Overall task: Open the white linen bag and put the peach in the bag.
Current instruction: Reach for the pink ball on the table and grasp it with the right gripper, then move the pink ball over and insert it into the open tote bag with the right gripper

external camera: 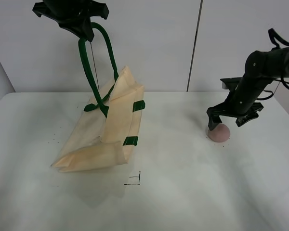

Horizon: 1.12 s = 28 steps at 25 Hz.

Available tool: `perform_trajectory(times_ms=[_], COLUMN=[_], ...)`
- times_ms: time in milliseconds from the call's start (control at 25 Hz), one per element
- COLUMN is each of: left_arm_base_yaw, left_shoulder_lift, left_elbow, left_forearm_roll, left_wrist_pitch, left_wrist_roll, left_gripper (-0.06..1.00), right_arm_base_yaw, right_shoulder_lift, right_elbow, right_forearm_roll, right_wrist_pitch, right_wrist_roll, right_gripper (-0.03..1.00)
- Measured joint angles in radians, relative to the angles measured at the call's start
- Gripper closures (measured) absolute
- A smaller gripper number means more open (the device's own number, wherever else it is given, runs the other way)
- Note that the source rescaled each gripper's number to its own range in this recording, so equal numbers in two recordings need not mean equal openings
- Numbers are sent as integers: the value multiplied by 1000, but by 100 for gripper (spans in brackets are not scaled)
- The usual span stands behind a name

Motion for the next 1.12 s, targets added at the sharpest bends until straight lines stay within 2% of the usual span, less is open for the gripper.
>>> perform_trajectory(times_ms=[280, 360, 440, 520, 680, 720, 760, 920, 1120], left_arm_base_yaw=[0, 0, 0, 0, 0, 0, 0, 0, 0], left_shoulder_lift=[0, 0, 0, 0, 0, 0, 0, -5, -34], left_elbow=[0, 0, 0, 0, 0, 0, 0, 0, 0], left_forearm_roll=[-1, -2, -2, -2, -3, -3, -3, -3, -3], left_wrist_pitch=[0, 0, 0, 0, 0, 0, 0, 0, 0], left_wrist_roll=[0, 0, 0, 0, 0, 0, 0, 0, 0], left_gripper=[94, 94, 94, 94, 94, 94, 94, 94, 94], right_arm_base_yaw=[5, 5, 5, 5, 5, 5, 5, 5, 7], right_shoulder_lift=[79, 86, 88, 88, 87, 86, 82, 55, -9], right_elbow=[0, 0, 0, -1, -3, -3, -5, -32, -151], right_forearm_roll=[0, 7, 11, 11, 14, 19, 26, 88, 303], right_wrist_pitch=[-101, -103, -102, -101, -99, -99, -98, -61, 37], right_wrist_roll=[-3, -3, -3, -3, -3, -3, -3, -38, -172], right_gripper=[-3, 1, 13, 30, 85, 93, 97, 97, 97])
